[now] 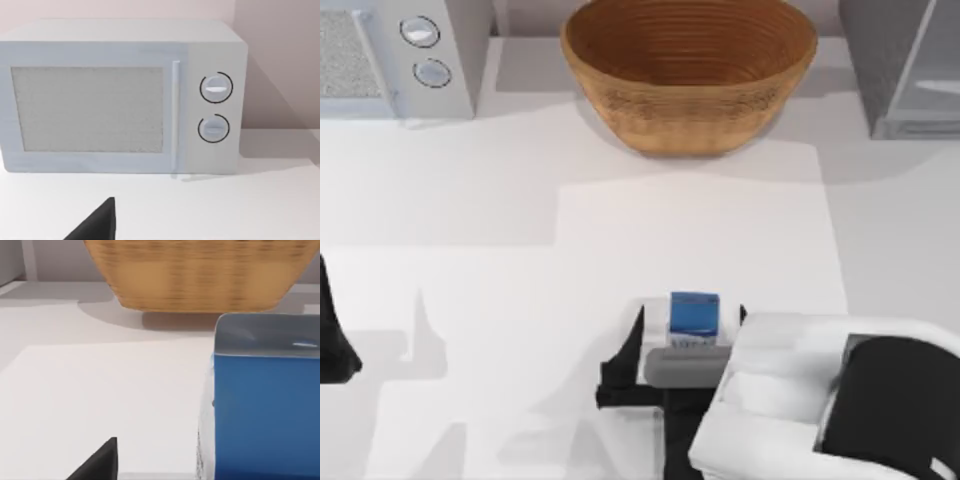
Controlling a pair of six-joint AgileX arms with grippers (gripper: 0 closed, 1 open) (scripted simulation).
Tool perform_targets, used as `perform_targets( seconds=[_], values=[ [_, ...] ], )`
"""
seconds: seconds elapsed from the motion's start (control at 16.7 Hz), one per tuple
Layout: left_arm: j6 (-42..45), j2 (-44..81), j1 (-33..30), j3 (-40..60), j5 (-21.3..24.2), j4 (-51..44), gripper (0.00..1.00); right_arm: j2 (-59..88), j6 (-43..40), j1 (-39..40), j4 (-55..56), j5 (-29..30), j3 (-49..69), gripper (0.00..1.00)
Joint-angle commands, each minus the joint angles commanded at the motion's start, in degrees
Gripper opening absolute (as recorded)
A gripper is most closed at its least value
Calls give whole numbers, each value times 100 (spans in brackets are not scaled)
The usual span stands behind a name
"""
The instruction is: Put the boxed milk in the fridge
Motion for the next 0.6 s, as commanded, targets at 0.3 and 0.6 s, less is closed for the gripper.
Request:
perform_targets(
  seconds=[0.3, 0.6],
  values=[
    [0, 0, 0, 0, 0, 0, 100, 3, -10, -259, -90, -259, 105, 100],
    [0, 0, 0, 0, 0, 0, 100, 3, -10, -259, -90, -259, 105, 85]
  ],
)
